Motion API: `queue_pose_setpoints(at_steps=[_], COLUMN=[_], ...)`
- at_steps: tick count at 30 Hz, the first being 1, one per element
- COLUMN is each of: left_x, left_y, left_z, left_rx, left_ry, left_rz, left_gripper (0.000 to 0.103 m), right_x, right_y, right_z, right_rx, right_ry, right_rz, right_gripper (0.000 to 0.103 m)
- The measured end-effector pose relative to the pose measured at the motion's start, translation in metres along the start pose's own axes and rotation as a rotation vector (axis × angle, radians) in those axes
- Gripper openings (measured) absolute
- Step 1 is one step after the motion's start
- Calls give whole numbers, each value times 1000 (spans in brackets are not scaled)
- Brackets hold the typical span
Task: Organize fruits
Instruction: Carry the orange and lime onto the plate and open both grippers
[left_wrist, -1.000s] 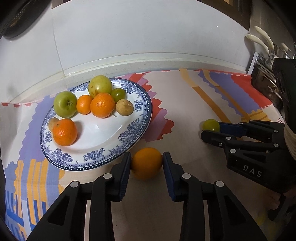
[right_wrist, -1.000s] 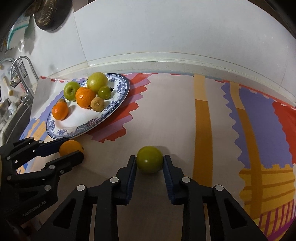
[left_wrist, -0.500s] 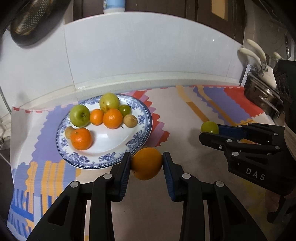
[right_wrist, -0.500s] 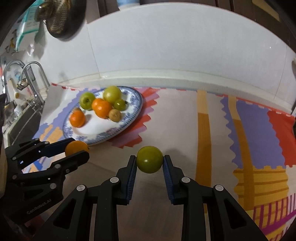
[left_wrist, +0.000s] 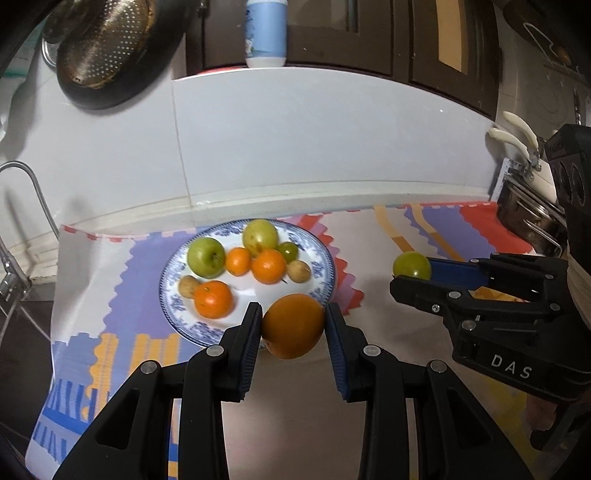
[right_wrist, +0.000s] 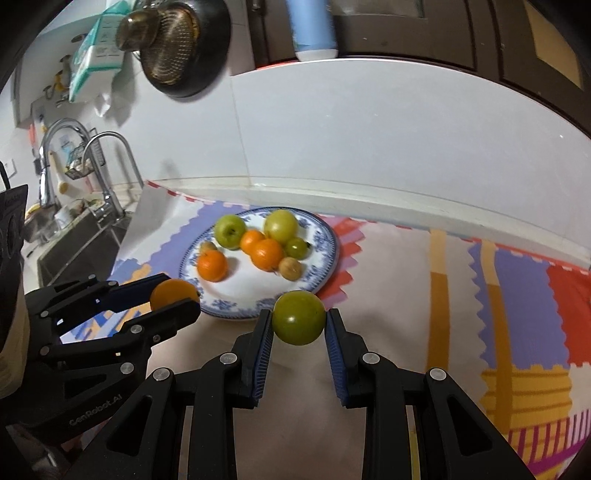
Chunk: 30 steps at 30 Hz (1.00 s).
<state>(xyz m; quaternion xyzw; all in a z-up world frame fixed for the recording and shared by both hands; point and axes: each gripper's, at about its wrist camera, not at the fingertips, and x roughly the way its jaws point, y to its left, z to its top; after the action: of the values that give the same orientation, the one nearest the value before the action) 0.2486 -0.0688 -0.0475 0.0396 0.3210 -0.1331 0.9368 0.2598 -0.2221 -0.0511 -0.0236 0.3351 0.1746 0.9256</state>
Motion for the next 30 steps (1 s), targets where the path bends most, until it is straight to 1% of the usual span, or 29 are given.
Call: queue_pose_setpoints(at_steps=[10,15,23,30], left_x=[18,34,59,73], left_y=[19,31,44,46], left_z=[10,11,8,6], left_rx=[0,-18,-20,-7], left_ry=[-3,19,57,73], left_rz=[42,37,34,27], left_gripper=[34,34,34,35], right_x=[29,52,86,103], right_y=[10,12,14,14], right_z=[18,21,24,24], right_rx=[-21,-19,-33,-32], right_ry=[12,47,90,109], right_rz=[56,76,89,100], right_gripper=[30,30,30,30])
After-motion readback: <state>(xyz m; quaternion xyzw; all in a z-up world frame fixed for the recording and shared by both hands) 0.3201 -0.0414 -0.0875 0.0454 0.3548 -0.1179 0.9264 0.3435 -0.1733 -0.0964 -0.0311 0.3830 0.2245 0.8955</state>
